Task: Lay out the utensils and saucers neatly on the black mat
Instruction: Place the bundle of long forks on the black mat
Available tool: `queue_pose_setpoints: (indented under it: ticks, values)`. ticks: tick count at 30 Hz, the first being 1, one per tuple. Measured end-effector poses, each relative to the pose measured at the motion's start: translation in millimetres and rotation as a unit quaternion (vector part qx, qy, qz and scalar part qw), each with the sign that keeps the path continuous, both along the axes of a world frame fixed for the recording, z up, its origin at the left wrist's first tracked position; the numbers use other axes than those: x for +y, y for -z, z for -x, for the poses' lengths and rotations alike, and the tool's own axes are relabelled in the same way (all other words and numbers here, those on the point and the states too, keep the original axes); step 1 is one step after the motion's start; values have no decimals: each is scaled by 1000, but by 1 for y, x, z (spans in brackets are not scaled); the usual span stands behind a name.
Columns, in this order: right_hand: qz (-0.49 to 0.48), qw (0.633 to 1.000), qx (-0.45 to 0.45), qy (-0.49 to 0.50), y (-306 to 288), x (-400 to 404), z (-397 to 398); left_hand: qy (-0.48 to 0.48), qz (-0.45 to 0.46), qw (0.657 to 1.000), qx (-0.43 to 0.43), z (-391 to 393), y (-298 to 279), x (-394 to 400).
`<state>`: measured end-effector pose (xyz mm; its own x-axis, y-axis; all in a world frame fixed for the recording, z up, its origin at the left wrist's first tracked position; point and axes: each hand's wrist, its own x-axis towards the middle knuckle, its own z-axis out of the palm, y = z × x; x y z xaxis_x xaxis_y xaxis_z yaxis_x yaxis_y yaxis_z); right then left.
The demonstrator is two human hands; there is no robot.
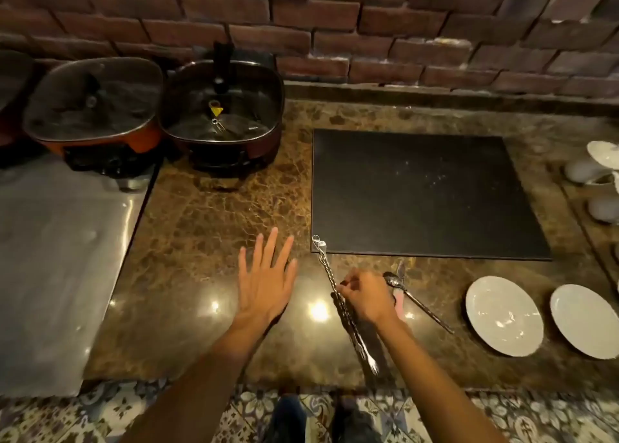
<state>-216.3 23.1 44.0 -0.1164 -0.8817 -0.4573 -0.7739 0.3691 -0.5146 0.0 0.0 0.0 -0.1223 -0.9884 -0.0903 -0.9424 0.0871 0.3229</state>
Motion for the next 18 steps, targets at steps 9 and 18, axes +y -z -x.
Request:
queue_pose_setpoints:
  ticks: [9,18]
  values:
    - [-93,992,88,0,28,-27,-15,11,-2,1000,-16,-5,55,-41]
    - [-105,984,131,-68,30,-26,-21,17,-18,999,-34,-2,65,-42]
